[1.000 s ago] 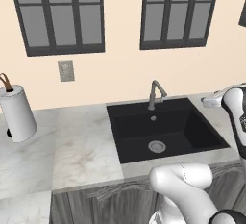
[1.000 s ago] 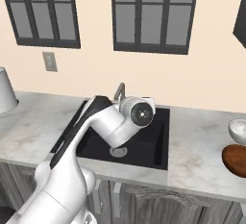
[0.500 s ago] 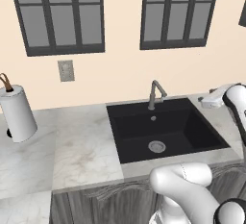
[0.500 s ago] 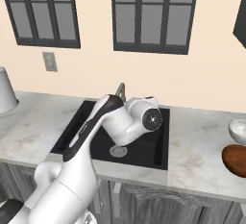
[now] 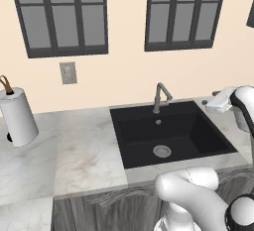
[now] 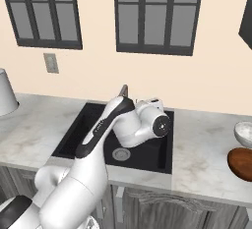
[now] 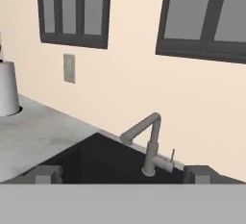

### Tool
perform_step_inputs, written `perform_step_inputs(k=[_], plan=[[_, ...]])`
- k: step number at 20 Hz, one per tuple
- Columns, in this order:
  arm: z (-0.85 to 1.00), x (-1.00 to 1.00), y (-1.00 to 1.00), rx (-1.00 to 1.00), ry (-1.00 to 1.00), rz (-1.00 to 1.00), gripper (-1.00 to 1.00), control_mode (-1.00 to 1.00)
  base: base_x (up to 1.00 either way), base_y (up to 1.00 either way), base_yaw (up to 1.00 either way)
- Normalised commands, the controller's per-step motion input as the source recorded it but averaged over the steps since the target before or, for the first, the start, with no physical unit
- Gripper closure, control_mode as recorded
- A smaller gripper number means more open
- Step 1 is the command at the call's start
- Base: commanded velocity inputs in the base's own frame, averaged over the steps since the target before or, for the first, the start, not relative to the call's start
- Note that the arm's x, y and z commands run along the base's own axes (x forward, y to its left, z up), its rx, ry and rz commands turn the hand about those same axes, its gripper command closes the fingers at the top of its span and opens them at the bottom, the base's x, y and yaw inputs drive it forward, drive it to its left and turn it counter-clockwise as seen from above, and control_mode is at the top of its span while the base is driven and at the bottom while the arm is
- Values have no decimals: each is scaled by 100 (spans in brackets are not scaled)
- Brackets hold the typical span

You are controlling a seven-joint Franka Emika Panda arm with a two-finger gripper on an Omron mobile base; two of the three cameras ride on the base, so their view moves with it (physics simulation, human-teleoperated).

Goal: Rinse each bowl for a few seconds and place them down in the sink or on the counter.

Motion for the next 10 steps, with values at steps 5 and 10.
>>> perform_step_inputs(k=[5, 10], plan=[[-9, 15, 0, 3, -1, 6, -100, -100, 0, 0, 0], [-8, 18, 0, 1, -1, 1, -100, -100, 0, 0, 0]])
